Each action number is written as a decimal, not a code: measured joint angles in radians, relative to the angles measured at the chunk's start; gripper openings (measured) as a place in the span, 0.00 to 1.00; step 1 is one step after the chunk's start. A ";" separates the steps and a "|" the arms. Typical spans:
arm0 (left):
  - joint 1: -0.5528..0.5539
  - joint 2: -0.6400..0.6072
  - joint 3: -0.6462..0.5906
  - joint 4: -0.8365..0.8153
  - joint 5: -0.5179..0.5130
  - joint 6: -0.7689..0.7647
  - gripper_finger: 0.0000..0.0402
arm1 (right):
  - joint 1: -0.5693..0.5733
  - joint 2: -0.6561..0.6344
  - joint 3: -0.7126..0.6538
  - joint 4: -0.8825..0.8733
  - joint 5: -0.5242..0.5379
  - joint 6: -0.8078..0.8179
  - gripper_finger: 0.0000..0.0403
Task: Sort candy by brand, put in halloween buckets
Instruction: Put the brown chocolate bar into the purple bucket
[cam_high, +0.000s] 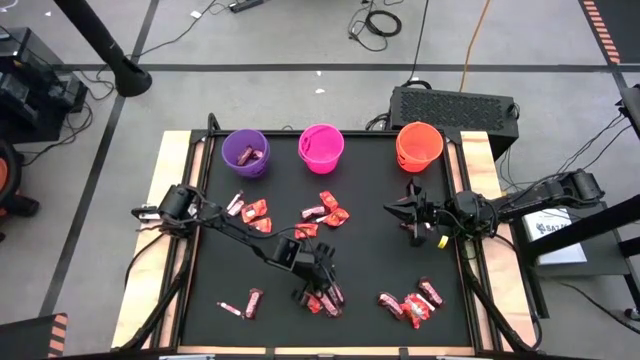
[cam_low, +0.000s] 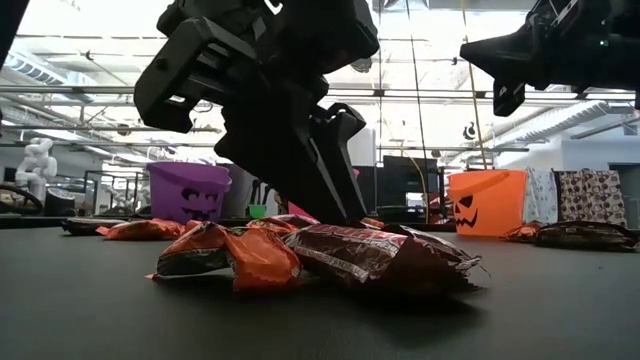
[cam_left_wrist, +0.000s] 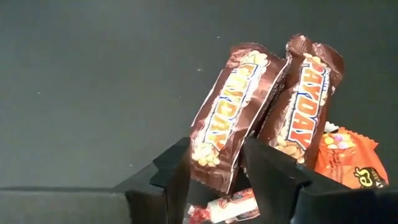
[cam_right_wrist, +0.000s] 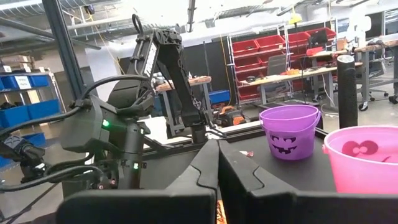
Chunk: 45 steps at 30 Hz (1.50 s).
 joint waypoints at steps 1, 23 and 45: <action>0.000 0.006 0.000 0.006 0.007 0.000 0.38 | 0.000 0.000 0.000 0.000 0.000 0.000 0.00; 0.006 0.024 -0.001 0.013 0.007 0.008 0.02 | 0.000 0.000 0.000 0.000 0.000 0.000 0.00; 0.521 -0.564 0.000 -0.683 -0.552 -0.157 0.01 | 0.000 0.000 0.000 -0.005 0.000 0.002 0.00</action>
